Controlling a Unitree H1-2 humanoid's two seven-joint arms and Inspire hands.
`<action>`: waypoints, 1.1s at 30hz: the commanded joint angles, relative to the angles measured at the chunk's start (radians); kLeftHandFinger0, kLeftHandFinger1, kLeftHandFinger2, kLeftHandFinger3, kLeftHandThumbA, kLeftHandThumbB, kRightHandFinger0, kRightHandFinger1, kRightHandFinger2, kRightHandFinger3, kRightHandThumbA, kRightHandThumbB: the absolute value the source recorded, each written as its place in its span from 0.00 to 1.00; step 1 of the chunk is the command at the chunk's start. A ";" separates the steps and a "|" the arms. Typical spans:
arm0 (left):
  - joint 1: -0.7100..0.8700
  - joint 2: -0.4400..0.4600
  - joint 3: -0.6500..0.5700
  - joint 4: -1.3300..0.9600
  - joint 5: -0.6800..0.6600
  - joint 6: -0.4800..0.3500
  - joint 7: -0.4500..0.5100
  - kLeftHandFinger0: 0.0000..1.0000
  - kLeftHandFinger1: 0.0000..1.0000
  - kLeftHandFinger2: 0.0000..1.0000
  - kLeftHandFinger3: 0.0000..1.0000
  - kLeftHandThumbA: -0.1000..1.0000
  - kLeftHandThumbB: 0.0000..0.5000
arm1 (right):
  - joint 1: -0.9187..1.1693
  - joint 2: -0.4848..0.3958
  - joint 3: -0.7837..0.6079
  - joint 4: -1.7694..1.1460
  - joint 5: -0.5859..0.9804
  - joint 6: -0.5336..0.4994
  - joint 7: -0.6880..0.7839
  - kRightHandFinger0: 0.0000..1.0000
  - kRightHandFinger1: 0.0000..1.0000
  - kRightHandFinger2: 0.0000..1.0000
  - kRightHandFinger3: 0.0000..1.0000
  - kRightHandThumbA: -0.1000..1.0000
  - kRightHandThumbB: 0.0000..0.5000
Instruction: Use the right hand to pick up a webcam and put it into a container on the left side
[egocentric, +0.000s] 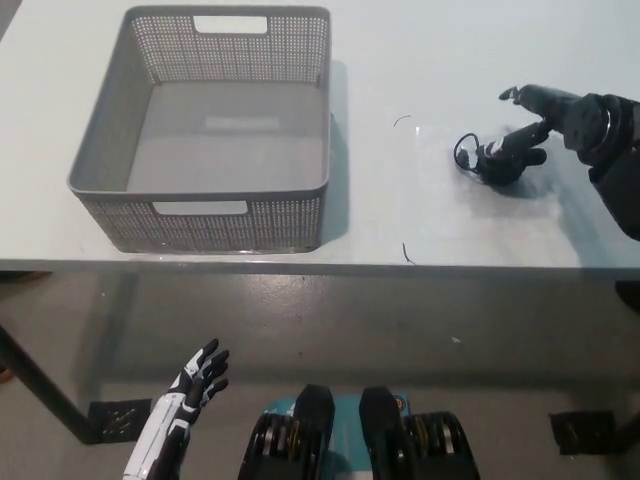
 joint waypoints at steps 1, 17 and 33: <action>-0.002 0.009 -0.005 -0.007 -0.007 -0.039 -0.017 1.00 1.00 1.00 1.00 0.94 0.16 | -0.039 0.008 0.007 0.027 -0.028 -0.068 -0.038 1.00 1.00 1.00 1.00 0.81 1.00; -0.027 0.018 0.000 -0.012 0.012 -0.021 -0.014 1.00 1.00 1.00 1.00 0.95 0.15 | 0.016 0.064 -0.001 0.153 -0.018 -0.117 -0.088 1.00 1.00 1.00 1.00 0.74 1.00; -0.050 0.018 0.007 -0.009 0.000 -0.012 -0.015 1.00 1.00 1.00 1.00 0.94 0.15 | 0.071 0.055 -0.088 0.165 -0.002 -0.259 -0.431 0.00 0.31 0.70 0.65 0.00 0.37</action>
